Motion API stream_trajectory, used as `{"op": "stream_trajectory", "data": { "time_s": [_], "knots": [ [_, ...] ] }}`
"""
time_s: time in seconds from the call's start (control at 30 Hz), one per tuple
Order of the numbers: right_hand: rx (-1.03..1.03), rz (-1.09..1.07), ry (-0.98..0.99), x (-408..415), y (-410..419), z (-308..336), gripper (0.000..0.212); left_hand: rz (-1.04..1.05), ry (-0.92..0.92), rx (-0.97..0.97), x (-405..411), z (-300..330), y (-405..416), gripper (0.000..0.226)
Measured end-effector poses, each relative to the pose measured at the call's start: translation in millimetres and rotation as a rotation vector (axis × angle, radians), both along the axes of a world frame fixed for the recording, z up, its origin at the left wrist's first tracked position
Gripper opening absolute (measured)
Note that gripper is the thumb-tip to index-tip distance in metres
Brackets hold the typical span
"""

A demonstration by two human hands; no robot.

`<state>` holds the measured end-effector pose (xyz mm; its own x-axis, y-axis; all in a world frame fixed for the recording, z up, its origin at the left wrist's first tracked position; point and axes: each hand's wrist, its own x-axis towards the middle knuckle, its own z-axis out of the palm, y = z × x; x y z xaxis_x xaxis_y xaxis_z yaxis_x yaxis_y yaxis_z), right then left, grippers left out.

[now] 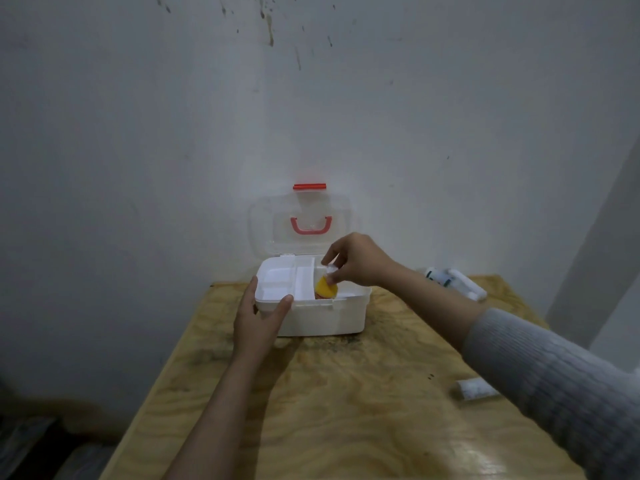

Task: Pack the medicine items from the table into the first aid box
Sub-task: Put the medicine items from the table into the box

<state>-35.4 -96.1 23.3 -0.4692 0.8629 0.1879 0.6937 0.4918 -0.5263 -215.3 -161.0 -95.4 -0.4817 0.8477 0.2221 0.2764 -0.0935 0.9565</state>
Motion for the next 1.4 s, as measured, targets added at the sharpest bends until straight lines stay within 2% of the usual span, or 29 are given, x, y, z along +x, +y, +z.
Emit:
{"op": "stream_trajectory", "data": {
  "time_s": [0.2, 0.33, 0.53, 0.93, 1.23, 1.4],
  "knots": [
    [-0.033, -0.014, 0.075, -4, 1, -22, 0.032, 0.002, -0.017, 0.031, 1, -1, -1, 0.076],
    [-0.072, 0.067, 0.065, 4, 4, -23, 0.034, 0.005, 0.001, 0.022, 1, -4, 1, 0.078],
    [0.028, 0.070, 0.071, 5, 0, -30, 0.025, 0.024, 0.002, 0.025, 4, -3, 0, 0.077],
    [0.065, 0.036, 0.144, 7, 8, -38, 0.019, 0.027, -0.002, 0.014, 3, -2, -1, 0.077],
    [0.109, -0.048, 0.221, 44, 1, -46, 0.023, 0.023, -0.001, 0.013, 1, -6, 2, 0.076],
    [0.185, -0.245, 0.242, 109, 10, -44, 0.019, 0.026, -0.020, 0.029, -2, -7, 3, 0.075]
  ]
}}
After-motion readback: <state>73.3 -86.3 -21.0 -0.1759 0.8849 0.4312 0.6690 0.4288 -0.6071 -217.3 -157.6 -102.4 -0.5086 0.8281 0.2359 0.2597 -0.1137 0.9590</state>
